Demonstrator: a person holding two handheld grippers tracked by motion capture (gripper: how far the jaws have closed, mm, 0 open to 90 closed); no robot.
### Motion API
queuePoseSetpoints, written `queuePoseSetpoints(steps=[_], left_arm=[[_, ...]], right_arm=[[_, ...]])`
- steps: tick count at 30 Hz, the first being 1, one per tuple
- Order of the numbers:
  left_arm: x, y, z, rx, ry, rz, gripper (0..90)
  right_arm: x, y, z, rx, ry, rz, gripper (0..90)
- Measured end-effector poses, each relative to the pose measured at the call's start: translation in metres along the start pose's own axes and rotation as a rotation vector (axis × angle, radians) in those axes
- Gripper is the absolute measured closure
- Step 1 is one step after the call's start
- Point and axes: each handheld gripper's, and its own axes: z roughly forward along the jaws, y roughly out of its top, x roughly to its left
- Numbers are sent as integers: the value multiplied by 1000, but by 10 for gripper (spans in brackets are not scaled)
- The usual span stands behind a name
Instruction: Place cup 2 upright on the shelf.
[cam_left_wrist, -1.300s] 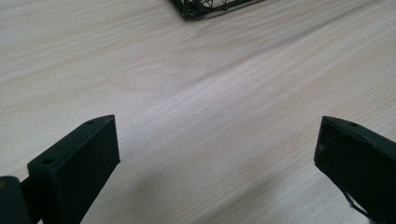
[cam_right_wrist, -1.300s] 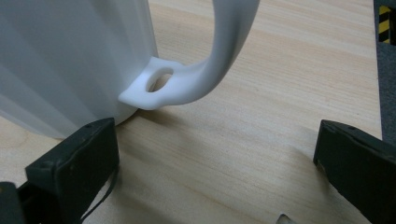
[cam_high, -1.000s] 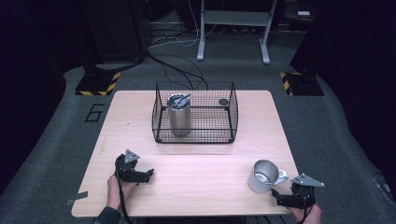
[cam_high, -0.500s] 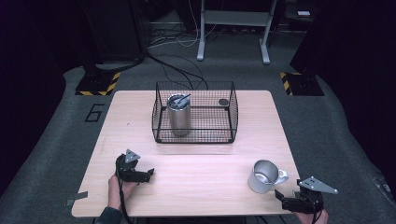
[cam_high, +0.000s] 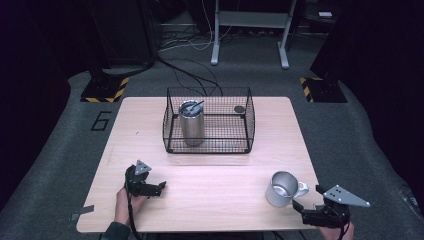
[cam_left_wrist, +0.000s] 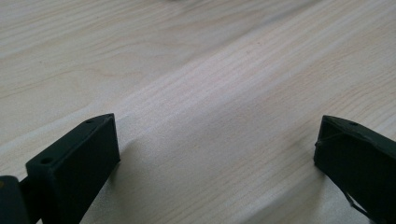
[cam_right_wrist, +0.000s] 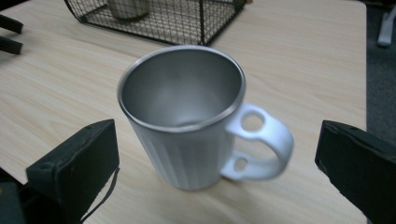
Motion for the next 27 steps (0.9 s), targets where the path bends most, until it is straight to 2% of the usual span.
queuePoseSetpoints(steps=[2,7,10,12,21,25,27], left_arm=[[0,0,0,-1,9,11,1],[0,0,0,2,10,13,2],[0,0,0,-3,10,6,3],[1,1,-1,11,7,12,3],[1,1,-1,11,8,12,4],[1,1,-1,11,8,12,4],[0,1,-1,12,9,12,4]], right_arm=[[5,7,3,-24,27,-8,0],[13,18,20,3,58,-57,0],[15,22,28,-7,77,-54,0],[14,24,33,1,84,-59,0],[12,27,49,30,77,-65,0],[14,27,59,67,76,-86,0],[15,27,60,68,74,-84,0]])
